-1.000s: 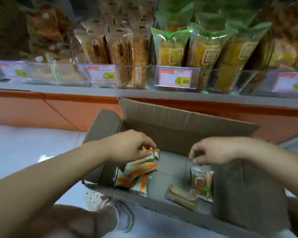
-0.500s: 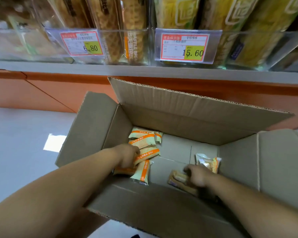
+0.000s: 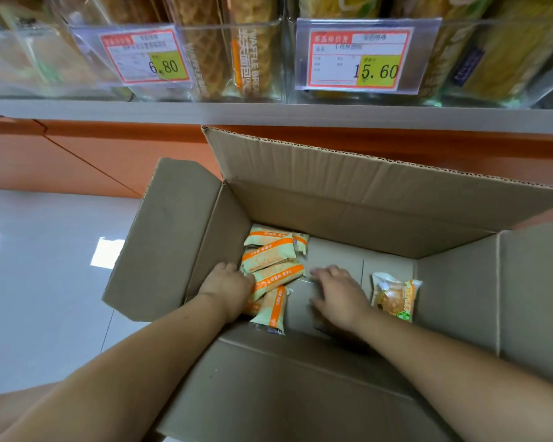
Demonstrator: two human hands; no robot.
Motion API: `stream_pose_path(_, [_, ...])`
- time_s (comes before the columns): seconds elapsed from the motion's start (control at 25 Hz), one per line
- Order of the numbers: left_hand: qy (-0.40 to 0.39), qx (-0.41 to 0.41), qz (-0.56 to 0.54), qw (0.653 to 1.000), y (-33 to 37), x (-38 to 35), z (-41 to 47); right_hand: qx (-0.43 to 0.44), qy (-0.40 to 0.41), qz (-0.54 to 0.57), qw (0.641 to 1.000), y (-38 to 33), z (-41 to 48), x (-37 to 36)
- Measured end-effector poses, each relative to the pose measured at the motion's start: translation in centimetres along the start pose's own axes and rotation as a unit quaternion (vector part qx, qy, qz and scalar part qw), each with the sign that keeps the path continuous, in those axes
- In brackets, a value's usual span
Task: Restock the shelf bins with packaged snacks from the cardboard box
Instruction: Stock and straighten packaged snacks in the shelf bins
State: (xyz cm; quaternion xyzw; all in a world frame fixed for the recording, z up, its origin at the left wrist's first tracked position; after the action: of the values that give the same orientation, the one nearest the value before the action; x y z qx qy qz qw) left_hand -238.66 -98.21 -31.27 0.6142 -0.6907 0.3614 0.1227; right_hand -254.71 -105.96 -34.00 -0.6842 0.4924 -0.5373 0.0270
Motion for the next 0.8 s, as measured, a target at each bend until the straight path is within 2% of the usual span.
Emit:
stream_pose_path(0.08, [0.013, -0.009, 0.038, 0.999, -0.2, 0.1, 0.2, 0.084, 0.063, -0.057, 0.993, -3.8, 3.1, 1.6])
stream_pose_path(0.16, [0.01, -0.018, 0.044, 0.999, -0.4, 0.0, 0.5, 0.133, 0.047, -0.162, 0.977, -6.0, 6.2, 1.3])
stream_pose_path(0.28, [0.022, -0.023, -0.021, 0.999, -0.8, 0.2, 0.7, 0.116, -0.026, -0.259, 0.958, -5.8, 9.4, -0.2])
stream_pose_path(0.36, [0.016, -0.027, -0.141, 0.99, -1.3, 0.3, 0.7, 0.087, -0.03, -0.241, 0.966, -4.8, 9.9, -0.6])
stream_pose_path(0.48, [-0.028, -0.025, -0.379, 0.925, -1.9, 0.0, 0.7, 0.008, -0.057, -0.079, 0.995, -1.8, 9.0, -0.2])
stream_pose_path(0.56, [-0.025, -0.021, -0.477, 0.878, -2.3, 0.0, 0.9, -0.059, -0.084, 0.073, 0.992, -0.1, 7.8, 0.9])
stream_pose_path(0.6, [-0.013, -0.013, -0.513, 0.858, -2.5, 0.2, 1.1, -0.091, -0.096, 0.165, 0.977, 0.4, 6.9, 1.2])
stream_pose_path(0.68, [0.012, 0.009, -0.582, 0.813, -2.9, 0.7, 1.1, -0.154, -0.113, 0.373, 0.908, 0.6, 4.5, 0.8])
stream_pose_path(0.8, [0.023, 0.038, -0.691, 0.722, -3.3, 2.0, 0.3, -0.187, -0.098, 0.603, 0.769, 0.5, 0.9, 0.7])
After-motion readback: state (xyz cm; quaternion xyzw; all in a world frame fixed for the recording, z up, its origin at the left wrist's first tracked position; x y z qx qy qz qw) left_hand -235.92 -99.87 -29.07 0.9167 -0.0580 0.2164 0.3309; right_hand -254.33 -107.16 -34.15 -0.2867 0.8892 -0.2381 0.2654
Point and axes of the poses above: each hand's wrist, its own z-axis towards the middle knuckle, its own x-axis out of the back of the hand, y = z × x, the point moved 9 cm from there along z, towards the middle knuckle, and after that the axes turned 9 degrees about x, right-handed, at the moved point
